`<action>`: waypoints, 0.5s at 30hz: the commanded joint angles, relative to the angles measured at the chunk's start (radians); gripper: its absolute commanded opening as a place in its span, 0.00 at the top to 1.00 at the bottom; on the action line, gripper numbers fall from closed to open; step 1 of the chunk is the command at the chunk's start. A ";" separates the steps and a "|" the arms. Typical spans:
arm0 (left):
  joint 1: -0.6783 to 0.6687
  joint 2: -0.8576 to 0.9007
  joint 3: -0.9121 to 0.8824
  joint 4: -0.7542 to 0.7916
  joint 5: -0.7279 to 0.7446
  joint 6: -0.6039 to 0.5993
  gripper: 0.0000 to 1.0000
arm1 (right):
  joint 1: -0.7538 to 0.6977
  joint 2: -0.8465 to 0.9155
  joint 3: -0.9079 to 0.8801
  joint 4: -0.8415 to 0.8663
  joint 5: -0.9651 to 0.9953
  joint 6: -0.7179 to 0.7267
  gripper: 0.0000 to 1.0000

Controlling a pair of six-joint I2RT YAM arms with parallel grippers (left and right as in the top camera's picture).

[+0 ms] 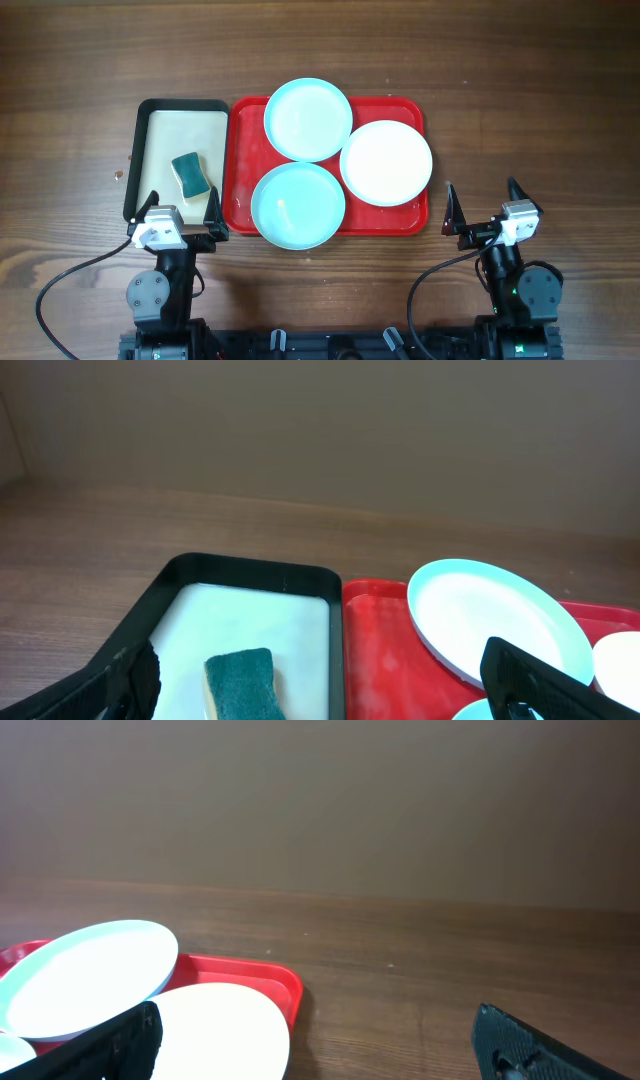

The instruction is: Clean dirty plates on tray and stack at the side

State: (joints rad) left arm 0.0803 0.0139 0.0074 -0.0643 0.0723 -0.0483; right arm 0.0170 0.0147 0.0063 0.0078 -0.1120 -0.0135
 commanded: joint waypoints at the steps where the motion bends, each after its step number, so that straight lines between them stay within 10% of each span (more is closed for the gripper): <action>1: -0.005 0.000 -0.002 -0.008 0.001 0.018 0.00 | 0.006 -0.009 -0.001 0.016 -0.044 0.037 0.00; 15: -0.005 0.000 -0.002 0.033 0.134 0.013 0.00 | 0.006 -0.007 0.002 0.061 -0.172 0.152 0.00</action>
State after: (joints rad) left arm 0.0803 0.0139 0.0074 -0.0589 0.0837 -0.0486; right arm 0.0170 0.0147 0.0063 0.0437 -0.1989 0.0937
